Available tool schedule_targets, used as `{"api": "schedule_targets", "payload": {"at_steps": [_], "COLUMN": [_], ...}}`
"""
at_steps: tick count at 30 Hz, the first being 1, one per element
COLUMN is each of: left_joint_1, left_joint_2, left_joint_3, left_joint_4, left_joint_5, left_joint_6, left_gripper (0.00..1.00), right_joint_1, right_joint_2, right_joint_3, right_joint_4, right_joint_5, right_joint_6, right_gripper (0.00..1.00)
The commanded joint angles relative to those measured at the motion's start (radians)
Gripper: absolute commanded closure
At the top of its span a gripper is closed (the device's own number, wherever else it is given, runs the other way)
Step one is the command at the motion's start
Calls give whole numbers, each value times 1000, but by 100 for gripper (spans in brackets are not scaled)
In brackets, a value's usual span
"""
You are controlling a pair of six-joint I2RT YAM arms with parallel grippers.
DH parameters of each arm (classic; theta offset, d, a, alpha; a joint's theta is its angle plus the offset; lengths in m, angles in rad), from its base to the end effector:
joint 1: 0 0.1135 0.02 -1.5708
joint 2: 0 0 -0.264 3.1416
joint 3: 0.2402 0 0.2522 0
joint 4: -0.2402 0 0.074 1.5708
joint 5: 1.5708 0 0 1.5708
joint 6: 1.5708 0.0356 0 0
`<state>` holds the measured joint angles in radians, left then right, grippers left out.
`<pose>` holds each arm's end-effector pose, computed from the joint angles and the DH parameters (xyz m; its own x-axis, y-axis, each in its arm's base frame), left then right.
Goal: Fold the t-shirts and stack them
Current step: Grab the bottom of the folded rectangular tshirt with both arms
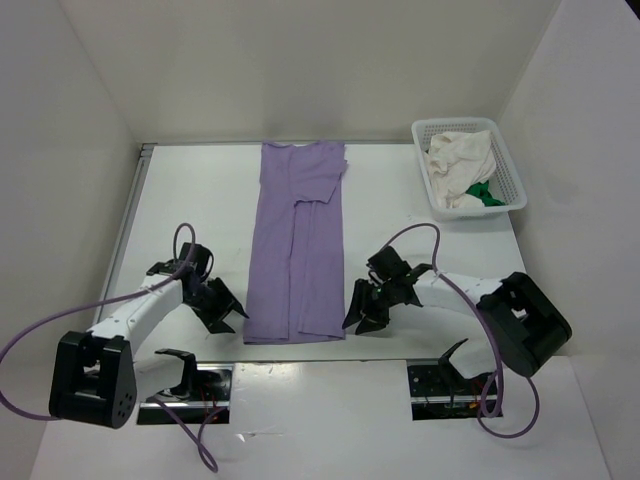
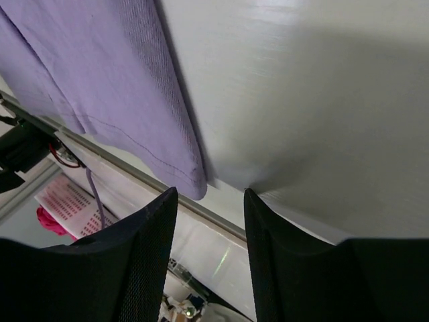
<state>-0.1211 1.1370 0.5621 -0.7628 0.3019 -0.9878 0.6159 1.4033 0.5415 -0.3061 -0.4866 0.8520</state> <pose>0.1696 -0.0313 0.1651 -0.6849 -0.7196 0.1143 -0.7052 0.6153 -0.3521 0.1719 0.1420 0.1299 -0.9914 0.1134 0.0656 0.1303 0.8053 0.5783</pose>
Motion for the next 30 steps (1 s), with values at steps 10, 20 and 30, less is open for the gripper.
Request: {"api": "schedule_targets", "payload": {"at_steps": [10, 20, 30], "left_joint_1": [-80, -115, -115], "left_joint_2": [102, 122, 77], "left_joint_3": [-39, -48, -32], "left_joint_4": [40, 63, 59], "left_joint_5": [-20, 11, 95], "left_joint_6": [-45, -26, 17], "left_gripper": [52, 75, 99], "right_joint_1": [64, 76, 76], "right_joint_2": [57, 97, 60], "right_joint_3": [9, 18, 139], "right_joint_4": [90, 122, -17], "right_joint_5": [-38, -18, 19], "right_joint_6": [21, 41, -14], "right_gripper": [54, 71, 99]}}
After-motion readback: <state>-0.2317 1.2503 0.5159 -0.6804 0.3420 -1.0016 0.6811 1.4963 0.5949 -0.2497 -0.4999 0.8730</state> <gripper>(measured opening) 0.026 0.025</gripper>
